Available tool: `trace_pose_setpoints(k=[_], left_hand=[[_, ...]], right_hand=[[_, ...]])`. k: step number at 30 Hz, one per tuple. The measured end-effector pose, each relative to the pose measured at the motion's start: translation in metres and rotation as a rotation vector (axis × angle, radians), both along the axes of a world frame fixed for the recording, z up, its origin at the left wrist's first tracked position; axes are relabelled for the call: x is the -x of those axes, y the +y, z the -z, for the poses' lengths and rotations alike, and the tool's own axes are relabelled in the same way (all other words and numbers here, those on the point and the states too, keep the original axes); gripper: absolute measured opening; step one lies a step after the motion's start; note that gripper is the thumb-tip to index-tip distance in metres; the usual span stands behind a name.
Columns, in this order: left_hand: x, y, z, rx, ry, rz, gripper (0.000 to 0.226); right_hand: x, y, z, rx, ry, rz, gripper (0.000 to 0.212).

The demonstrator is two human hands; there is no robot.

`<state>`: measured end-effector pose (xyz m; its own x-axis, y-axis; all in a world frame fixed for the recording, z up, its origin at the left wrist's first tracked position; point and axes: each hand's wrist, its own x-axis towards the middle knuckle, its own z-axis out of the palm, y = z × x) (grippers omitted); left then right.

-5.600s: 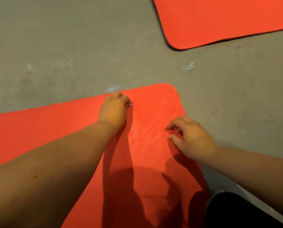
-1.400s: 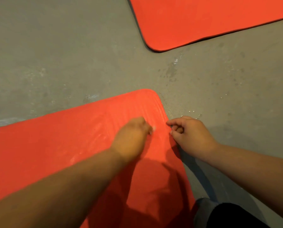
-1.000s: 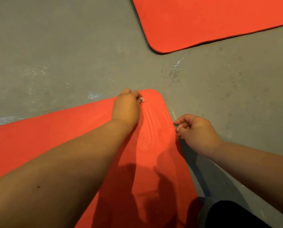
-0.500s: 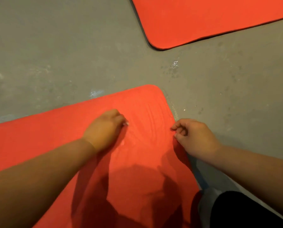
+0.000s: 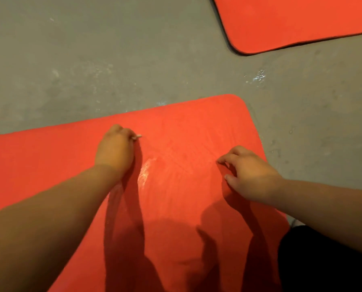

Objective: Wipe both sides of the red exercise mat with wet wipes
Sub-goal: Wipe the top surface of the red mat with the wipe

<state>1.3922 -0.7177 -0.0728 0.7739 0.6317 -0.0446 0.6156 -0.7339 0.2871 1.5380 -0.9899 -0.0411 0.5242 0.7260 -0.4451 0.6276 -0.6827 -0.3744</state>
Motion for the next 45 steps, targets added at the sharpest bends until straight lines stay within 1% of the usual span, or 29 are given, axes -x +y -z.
trace_pose_setpoints(k=[1, 2, 3, 4, 6, 8, 9, 10, 11, 14, 15, 16, 17, 20, 22, 23, 24, 25, 26, 28, 29, 31, 33, 35, 37, 39, 41, 43, 45], left_hand=[[0.002, -0.002, 0.002, 0.014, -0.014, -0.122, 0.02], [0.003, -0.019, 0.002, 0.043, -0.024, -0.17, 0.02], [0.002, -0.043, 0.002, 0.086, -0.043, -0.144, 0.019], [0.004, -0.071, 0.001, 0.129, -0.051, -0.052, 0.017], [0.021, -0.118, -0.003, 0.21, -0.05, 0.244, 0.018], [0.045, -0.12, -0.002, 0.218, -0.06, 0.471, 0.028], [0.057, -0.105, -0.001, 0.191, -0.05, 0.513, 0.03], [0.066, -0.085, 0.0, 0.148, -0.03, 0.495, 0.028], [0.072, -0.061, 0.001, 0.097, -0.015, 0.411, 0.025], [0.086, -0.008, -0.001, 0.054, -0.005, -0.102, 0.02], [0.084, -0.013, -0.002, 0.059, -0.022, -0.197, 0.02], [0.08, -0.03, -0.004, 0.089, -0.026, -0.209, 0.019], [0.077, -0.055, -0.003, 0.129, -0.039, -0.16, 0.019], [0.091, -0.14, -0.004, 0.21, -0.044, 0.178, 0.018], [0.111, -0.155, -0.006, 0.21, 0.05, 0.329, 0.021], [0.12, -0.149, -0.007, 0.23, 0.125, 0.343, 0.021], [0.127, -0.138, -0.011, 0.268, 0.174, 0.307, 0.018], [0.131, -0.124, -0.021, 0.345, 0.172, 0.213, 0.014], [0.133, -0.11, -0.037, 0.463, 0.128, 0.09, 0.011], [0.131, -0.086, -0.076, 0.789, -0.012, -0.096, 0.008], [0.131, -0.076, -0.099, 0.893, -0.06, -0.111, 0.01], [0.139, -0.057, -0.146, 0.967, -0.089, -0.04, 0.021], [0.156, -0.045, -0.192, 0.963, -0.116, 0.022, 0.023], [0.181, -0.037, -0.232, 0.976, -0.167, 0.046, 0.016], [0.21, -0.034, -0.27, 0.991, -0.21, 0.058, 0.013], [0.24, -0.031, -0.302, 0.979, -0.244, 0.066, 0.012], [0.272, -0.022, -0.331, 0.944, -0.275, 0.064, 0.008], [0.305, -0.011, -0.356, 0.906, -0.314, 0.028, 0.005], [0.338, 0.002, -0.375, 0.863, -0.364, -0.025, 0.014]], right_hand=[[0.004, 0.0, -0.001, 0.02, -0.016, -0.012, 0.043], [0.007, 0.0, -0.003, 0.037, -0.03, -0.027, 0.045], [0.01, 0.001, -0.004, 0.05, -0.046, -0.044, 0.048], [0.014, 0.0, -0.006, 0.062, -0.063, -0.061, 0.05], [0.024, -0.003, -0.008, 0.095, -0.095, -0.09, 0.053], [0.035, -0.01, -0.009, 0.142, -0.105, -0.121, 0.058], [0.041, -0.014, -0.009, 0.162, -0.097, -0.141, 0.061], [0.046, -0.018, -0.009, 0.175, -0.087, -0.165, 0.064], [0.051, -0.02, -0.007, 0.181, -0.08, -0.19, 0.066], [0.067, -0.026, -0.005, 0.195, -0.06, -0.22, 0.07], [0.072, -0.027, -0.006, 0.201, -0.062, -0.227, 0.071], [0.08, -0.027, -0.006, 0.211, -0.062, -0.234, 0.072], [0.088, -0.027, -0.006, 0.219, -0.068, -0.236, 0.073], [0.11, -0.026, -0.007, 0.239, -0.058, -0.229, 0.073], [0.121, -0.026, -0.016, 0.251, -0.023, -0.245, 0.07], [0.125, -0.026, -0.023, 0.249, -0.006, -0.252, 0.067], [0.128, -0.026, -0.032, 0.248, 0.007, -0.246, 0.063], [0.13, -0.023, -0.043, 0.249, 0.01, -0.226, 0.059], [0.132, -0.017, -0.057, 0.244, 0.005, -0.192, 0.054], [0.138, -0.005, -0.085, 0.182, -0.007, -0.111, 0.043], [0.143, 0.003, -0.1, 0.131, -0.007, -0.068, 0.038], [0.157, 0.018, -0.131, 0.002, 0.019, 0.038, 0.028], [0.179, 0.032, -0.163, -0.223, 0.147, 0.227, 0.018], [0.211, 0.047, -0.195, -0.478, 0.351, 0.452, 0.008], [0.252, 0.064, -0.224, -0.645, 0.548, 0.592, 0.005], [0.291, 0.08, -0.249, -0.752, 0.674, 0.652, 0.005], [0.324, 0.097, -0.273, -0.822, 0.747, 0.684, 0.003], [0.349, 0.115, -0.293, -0.847, 0.759, 0.681, 0.007], [0.37, 0.132, -0.311, -0.856, 0.73, 0.657, 0.012]])
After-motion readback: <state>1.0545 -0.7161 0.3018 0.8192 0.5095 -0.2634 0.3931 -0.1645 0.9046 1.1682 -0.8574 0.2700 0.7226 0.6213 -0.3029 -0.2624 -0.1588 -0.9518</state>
